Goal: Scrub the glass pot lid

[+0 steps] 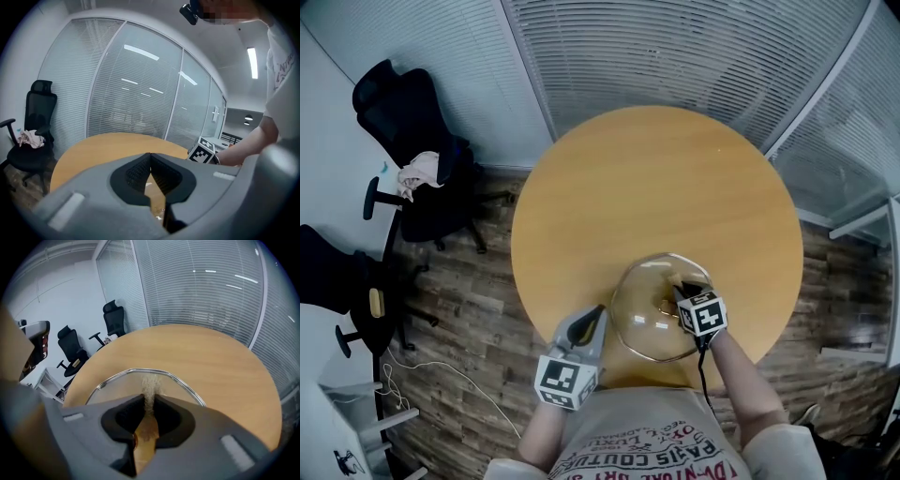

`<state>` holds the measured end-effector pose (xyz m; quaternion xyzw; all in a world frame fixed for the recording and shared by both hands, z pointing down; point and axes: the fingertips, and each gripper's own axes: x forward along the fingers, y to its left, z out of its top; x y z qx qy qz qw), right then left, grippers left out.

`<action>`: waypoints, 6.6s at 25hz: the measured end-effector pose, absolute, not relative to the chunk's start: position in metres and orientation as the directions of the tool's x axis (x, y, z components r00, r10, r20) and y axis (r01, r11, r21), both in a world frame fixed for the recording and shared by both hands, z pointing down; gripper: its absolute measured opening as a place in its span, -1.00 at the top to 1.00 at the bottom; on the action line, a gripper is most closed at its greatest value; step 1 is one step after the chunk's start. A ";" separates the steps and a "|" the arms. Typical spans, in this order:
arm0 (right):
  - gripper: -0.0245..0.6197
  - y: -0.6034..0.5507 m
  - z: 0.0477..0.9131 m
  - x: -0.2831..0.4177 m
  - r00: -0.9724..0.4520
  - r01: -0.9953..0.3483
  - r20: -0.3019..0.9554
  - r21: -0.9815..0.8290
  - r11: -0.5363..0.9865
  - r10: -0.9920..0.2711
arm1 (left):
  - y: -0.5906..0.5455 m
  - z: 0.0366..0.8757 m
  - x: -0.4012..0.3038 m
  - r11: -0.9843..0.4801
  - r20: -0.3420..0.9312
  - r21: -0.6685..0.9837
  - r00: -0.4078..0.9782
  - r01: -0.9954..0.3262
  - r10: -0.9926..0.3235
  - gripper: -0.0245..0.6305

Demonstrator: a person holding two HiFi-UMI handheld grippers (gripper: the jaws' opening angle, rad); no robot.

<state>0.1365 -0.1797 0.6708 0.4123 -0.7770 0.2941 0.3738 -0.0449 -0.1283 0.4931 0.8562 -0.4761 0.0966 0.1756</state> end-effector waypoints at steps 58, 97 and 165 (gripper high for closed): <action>0.73 -0.145 0.677 0.021 -0.251 -0.342 0.946 0.110 0.933 -0.204 | -0.100 0.488 -0.100 -0.427 0.334 0.221 0.479 -0.877 -0.812 0.91; 0.73 -0.037 0.676 0.062 -0.346 -0.214 0.932 0.035 0.976 -0.110 | -0.046 0.483 -0.066 -0.419 0.336 0.226 0.474 -0.880 -0.814 0.90; 0.73 -0.235 0.699 0.112 -0.074 -0.829 0.945 0.119 0.546 -0.319 | -0.137 0.503 -0.160 -0.417 0.373 0.231 0.476 -0.879 -0.796 0.90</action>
